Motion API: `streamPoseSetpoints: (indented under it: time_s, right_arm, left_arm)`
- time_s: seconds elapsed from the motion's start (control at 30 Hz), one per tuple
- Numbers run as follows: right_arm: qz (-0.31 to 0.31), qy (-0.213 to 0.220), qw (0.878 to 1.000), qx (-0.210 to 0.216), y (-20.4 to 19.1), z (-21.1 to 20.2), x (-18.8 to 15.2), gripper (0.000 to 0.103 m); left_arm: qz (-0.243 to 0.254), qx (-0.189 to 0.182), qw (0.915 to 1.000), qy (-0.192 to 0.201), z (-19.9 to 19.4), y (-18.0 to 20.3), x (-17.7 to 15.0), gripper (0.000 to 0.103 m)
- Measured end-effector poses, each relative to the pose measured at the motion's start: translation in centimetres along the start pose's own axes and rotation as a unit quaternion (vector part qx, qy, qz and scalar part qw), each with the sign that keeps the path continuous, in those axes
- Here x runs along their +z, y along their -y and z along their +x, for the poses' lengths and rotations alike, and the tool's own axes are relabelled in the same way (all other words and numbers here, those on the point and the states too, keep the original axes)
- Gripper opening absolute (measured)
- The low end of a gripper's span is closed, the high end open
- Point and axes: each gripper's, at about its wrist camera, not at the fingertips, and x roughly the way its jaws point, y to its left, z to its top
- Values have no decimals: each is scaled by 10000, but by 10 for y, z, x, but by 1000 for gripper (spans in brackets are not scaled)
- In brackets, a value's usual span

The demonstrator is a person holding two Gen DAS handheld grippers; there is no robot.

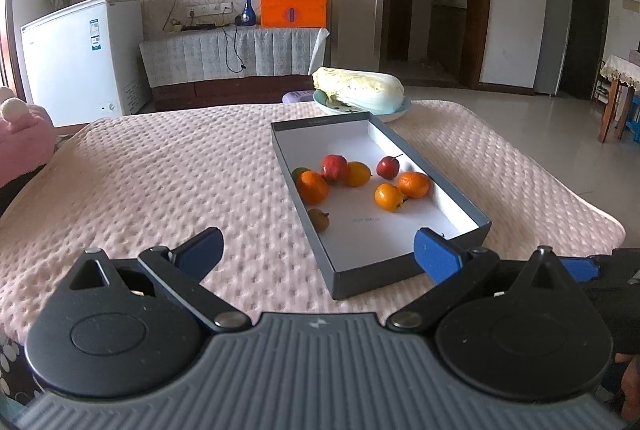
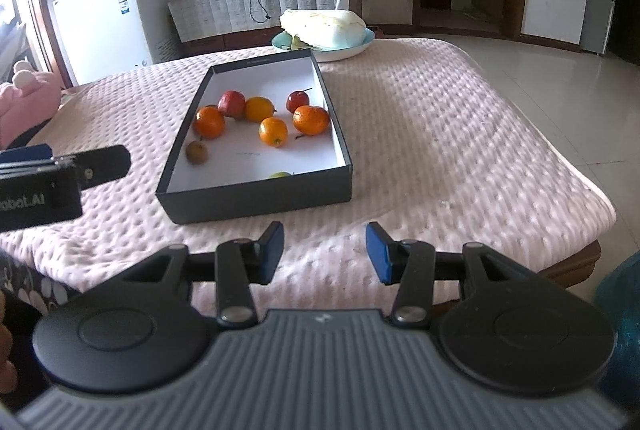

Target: Organize fruits

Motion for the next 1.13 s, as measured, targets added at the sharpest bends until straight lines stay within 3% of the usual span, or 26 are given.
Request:
streamPoseSetpoints:
  time_s: [1.13]
  right_arm:
    - [3, -32, 10000, -5, 2, 1, -1, 48]
  left_arm:
    - [208, -118, 9993, -273, 7, 7, -9, 102]
